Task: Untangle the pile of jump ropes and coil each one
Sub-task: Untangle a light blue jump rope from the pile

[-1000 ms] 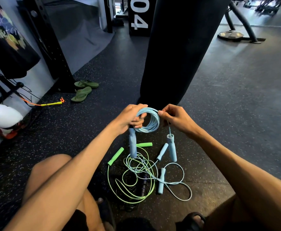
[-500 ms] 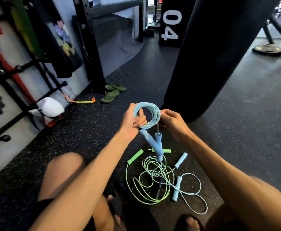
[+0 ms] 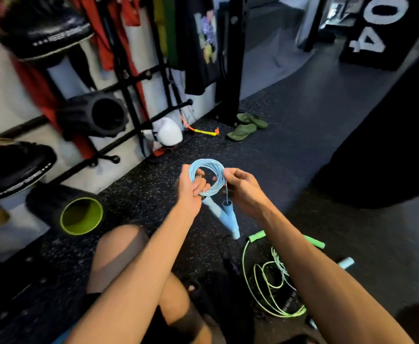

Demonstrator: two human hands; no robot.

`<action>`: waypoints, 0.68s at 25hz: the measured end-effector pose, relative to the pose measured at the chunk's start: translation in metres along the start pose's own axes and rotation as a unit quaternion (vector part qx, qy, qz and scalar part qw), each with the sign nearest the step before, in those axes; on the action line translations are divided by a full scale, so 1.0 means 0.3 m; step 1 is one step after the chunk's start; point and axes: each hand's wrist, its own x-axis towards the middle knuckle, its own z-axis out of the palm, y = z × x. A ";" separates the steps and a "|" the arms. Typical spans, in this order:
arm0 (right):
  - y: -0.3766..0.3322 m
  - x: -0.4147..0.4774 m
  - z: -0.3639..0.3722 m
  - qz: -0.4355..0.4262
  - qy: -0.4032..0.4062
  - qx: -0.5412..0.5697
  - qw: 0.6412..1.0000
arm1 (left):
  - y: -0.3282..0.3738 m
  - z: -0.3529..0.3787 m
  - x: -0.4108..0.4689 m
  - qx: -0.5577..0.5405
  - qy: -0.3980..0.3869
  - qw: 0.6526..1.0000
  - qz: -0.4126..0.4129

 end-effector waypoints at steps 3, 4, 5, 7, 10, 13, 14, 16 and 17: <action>0.062 0.114 0.119 0.013 -0.007 0.002 1.000 | 0.044 -0.108 0.068 -0.020 0.075 0.996 0.034; 0.086 0.157 0.156 0.016 -0.010 -0.003 1.000 | 0.060 -0.142 0.093 -0.023 0.100 0.994 0.042; 0.110 0.203 0.190 0.019 -0.014 -0.012 1.000 | 0.076 -0.170 0.120 -0.023 0.125 0.991 0.048; 0.154 0.290 0.245 0.029 -0.025 -0.016 0.999 | 0.107 -0.225 0.178 -0.021 0.169 0.984 0.055; 0.204 0.426 0.290 0.047 -0.046 0.007 0.998 | 0.130 -0.284 0.296 -0.023 0.200 0.977 0.067; 0.227 0.549 0.317 0.063 -0.065 0.023 0.996 | 0.134 -0.327 0.401 -0.029 0.210 0.974 0.082; 0.237 0.597 0.326 0.069 -0.075 0.029 0.994 | 0.139 -0.340 0.438 -0.026 0.214 0.972 0.091; 0.252 0.686 0.350 0.082 -0.098 0.028 0.991 | 0.148 -0.362 0.496 -0.015 0.218 0.969 0.112; 0.261 0.730 0.363 0.088 -0.109 0.023 0.990 | 0.153 -0.375 0.521 -0.013 0.220 0.967 0.125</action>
